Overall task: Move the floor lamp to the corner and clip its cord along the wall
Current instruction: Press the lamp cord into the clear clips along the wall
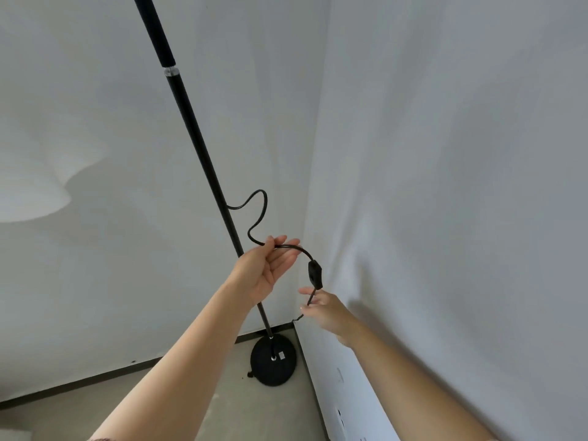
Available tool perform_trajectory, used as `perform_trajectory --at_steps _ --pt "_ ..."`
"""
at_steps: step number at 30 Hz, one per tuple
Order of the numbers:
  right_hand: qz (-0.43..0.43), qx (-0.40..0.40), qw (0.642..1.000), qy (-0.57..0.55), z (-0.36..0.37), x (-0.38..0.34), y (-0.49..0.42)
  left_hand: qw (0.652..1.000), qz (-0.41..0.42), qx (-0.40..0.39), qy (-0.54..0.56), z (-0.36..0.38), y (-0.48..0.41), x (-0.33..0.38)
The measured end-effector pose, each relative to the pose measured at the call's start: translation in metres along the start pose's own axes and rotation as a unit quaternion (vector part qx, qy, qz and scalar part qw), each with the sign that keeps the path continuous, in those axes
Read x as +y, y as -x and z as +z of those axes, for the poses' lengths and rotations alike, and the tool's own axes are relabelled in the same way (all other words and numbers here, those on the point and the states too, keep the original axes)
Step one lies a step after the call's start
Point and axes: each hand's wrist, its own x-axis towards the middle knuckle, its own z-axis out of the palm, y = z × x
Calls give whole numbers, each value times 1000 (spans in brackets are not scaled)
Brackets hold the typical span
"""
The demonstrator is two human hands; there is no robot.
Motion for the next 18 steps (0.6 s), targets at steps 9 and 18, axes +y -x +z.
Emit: perform_trajectory --at_steps 9,18 --pt "-74 212 974 -35 -3 -20 5 998 2 12 -53 -24 -10 -11" --pt "-53 214 960 -171 14 -41 37 935 -108 -31 -337 -53 -23 -27"
